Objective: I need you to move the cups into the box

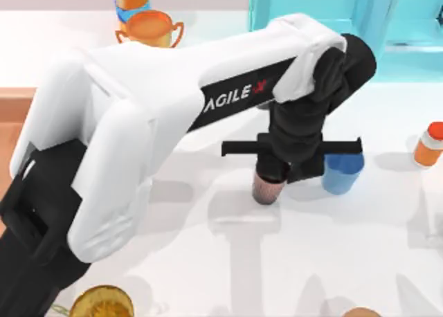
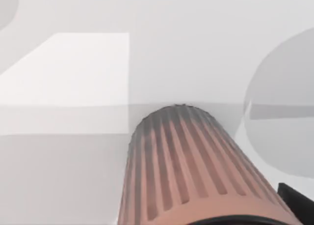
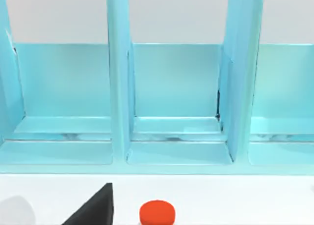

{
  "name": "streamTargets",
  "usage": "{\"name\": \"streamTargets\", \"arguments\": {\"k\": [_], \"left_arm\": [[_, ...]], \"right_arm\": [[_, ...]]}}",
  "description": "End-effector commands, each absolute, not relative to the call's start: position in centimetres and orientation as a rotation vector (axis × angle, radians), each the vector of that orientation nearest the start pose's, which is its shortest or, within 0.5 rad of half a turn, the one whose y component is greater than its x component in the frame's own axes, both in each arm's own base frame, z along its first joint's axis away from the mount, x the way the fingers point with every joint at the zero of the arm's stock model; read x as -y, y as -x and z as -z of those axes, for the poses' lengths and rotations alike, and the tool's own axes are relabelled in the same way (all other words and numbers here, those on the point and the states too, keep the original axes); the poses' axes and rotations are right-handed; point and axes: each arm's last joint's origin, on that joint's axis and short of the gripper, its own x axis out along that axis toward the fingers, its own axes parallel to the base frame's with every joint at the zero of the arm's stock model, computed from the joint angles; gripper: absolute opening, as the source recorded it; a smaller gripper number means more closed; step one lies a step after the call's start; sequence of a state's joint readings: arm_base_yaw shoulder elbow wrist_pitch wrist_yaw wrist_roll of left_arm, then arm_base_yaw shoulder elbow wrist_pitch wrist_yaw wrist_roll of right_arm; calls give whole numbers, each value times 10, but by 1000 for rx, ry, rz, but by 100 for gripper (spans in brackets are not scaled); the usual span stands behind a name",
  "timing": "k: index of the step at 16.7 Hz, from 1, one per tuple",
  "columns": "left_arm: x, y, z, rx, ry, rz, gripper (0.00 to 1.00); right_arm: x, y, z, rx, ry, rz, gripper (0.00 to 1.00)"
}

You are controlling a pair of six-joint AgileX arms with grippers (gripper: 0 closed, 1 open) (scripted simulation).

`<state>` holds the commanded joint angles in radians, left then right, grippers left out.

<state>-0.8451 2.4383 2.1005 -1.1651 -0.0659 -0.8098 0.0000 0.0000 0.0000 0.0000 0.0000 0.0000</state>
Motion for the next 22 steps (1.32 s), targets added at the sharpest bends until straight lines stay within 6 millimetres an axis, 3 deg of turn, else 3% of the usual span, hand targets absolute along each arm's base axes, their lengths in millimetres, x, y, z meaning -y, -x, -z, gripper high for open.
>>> {"name": "streamTargets", "arguments": {"k": [7,9,15,17,22], "left_arm": [[355,-326,-151,-1478,-28,21,0],[340,-327,-165,-1488,-46,21,0],[269,-329,-240,-1472,-22,22,0],[259,-329,-247,-1473,-19,19,0],[256,-330,-246,-1484,-27,21,0]], "right_arm": [[1,-106,-160,0,0,0,100],[1,-106,-160,0,0,0,100],[1,-106,-160,0,0,0,100],[1,-106,-160,0,0,0,100],[1,-106,-160,0,0,0,100]]}}
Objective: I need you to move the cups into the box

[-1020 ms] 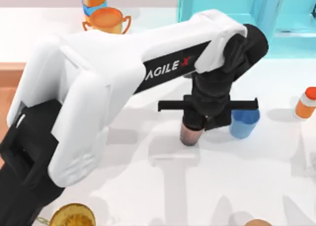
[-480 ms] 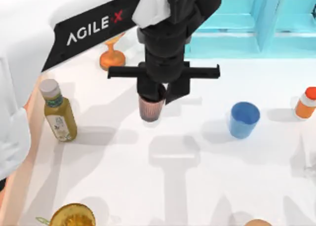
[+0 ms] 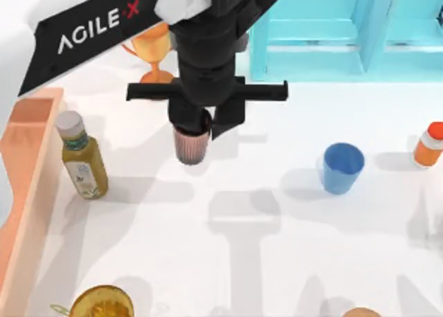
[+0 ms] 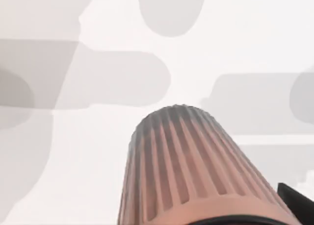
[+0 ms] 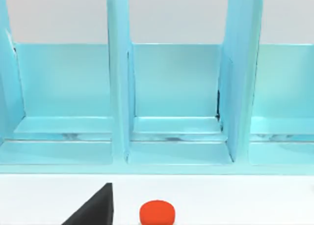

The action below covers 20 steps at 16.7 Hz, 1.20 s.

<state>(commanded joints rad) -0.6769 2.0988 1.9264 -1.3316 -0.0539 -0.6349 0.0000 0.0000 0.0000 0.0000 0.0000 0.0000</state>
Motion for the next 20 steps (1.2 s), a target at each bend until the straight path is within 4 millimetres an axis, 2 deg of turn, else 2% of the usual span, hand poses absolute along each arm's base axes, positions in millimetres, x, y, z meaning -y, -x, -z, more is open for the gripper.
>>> {"name": "streamTargets", "arguments": {"k": [2,3,5,8,9,11,12,14,20], "left_arm": [[235,-334,-248,-1520,-40,19,0],[220,-337,-256,-1520,-40,29,0],[180,-343,-286,-1455,-26,64,0],[93,-344,-342,-1288,-35,82,0],[62,-340,-355,-1249,-48,69,0],[11,-325,-366,-1216,-75,35,0],[-8,-317,-365,-1222,-86,23,0],[-33,-299,-352,-1276,-94,22,0],[-74,-234,-304,-1454,4,84,0]], "right_arm": [[1,-106,-160,0,0,0,100],[1,-106,-160,0,0,0,100],[1,-106,-160,0,0,0,100],[1,-106,-160,0,0,0,100],[1,-106,-160,0,0,0,100],[1,-106,-160,0,0,0,100],[1,-106,-160,0,0,0,100],[1,-106,-160,0,0,0,100],[1,-106,-160,0,0,0,100]]}}
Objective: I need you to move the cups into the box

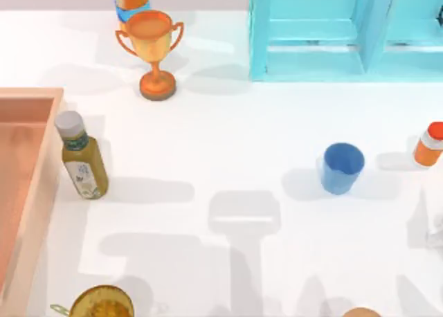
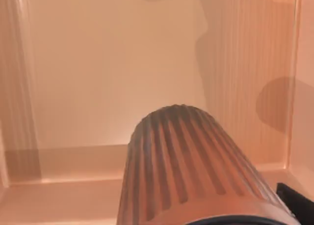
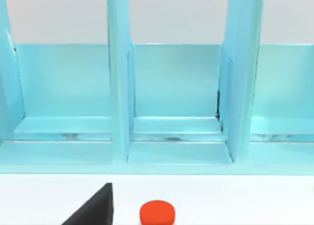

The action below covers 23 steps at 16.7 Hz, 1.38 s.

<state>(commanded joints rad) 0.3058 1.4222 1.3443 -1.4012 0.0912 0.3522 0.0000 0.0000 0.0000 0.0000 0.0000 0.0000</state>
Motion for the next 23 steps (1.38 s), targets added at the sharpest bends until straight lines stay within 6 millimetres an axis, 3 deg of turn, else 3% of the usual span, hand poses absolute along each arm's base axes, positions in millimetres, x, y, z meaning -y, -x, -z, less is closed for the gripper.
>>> {"name": "streamTargets", "arguments": {"k": [3,9,15,20,23], "left_arm": [[-85,-217,-291,-1533,46,75,0],[-85,-219,-286,-1538,45,76,0],[-88,-219,-232,-1535,49,73,0],[-89,-218,-225,-1537,48,73,0],[-89,-218,-225,-1537,48,73,23]], "right_arm": [[1,-106,-160,0,0,0,100],[1,-106,-160,0,0,0,100],[1,-106,-160,0,0,0,100],[1,-106,-160,0,0,0,100],[1,-106,-160,0,0,0,100]]}}
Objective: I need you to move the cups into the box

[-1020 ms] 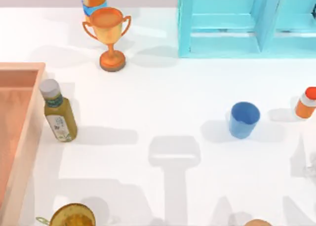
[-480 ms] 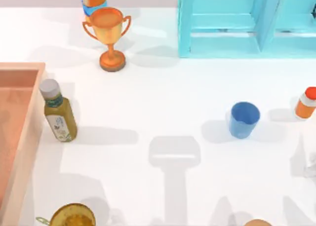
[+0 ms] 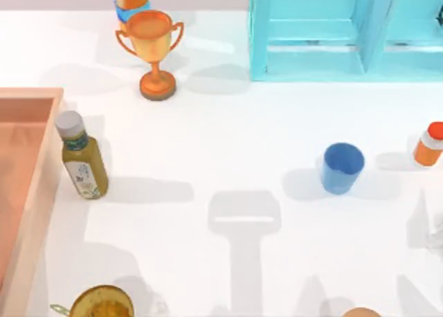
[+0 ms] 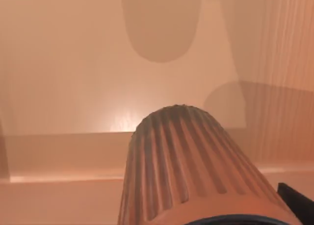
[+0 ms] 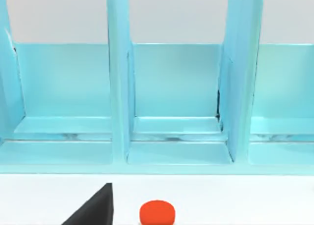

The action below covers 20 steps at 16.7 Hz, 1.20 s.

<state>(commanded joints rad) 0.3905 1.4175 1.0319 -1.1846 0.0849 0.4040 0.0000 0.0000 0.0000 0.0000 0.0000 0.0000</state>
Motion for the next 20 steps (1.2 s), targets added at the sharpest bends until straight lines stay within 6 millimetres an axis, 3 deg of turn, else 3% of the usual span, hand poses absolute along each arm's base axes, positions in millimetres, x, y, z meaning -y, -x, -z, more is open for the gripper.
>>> {"name": "streamTargets", "arguments": {"k": [10,20], "left_arm": [[-89,-218,-225,-1537,48,73,98],[-88,-218,-226,-1537,48,74,100]], "right_arm": [[1,-106,-160,0,0,0,100],[1,-106,-160,0,0,0,100]]}}
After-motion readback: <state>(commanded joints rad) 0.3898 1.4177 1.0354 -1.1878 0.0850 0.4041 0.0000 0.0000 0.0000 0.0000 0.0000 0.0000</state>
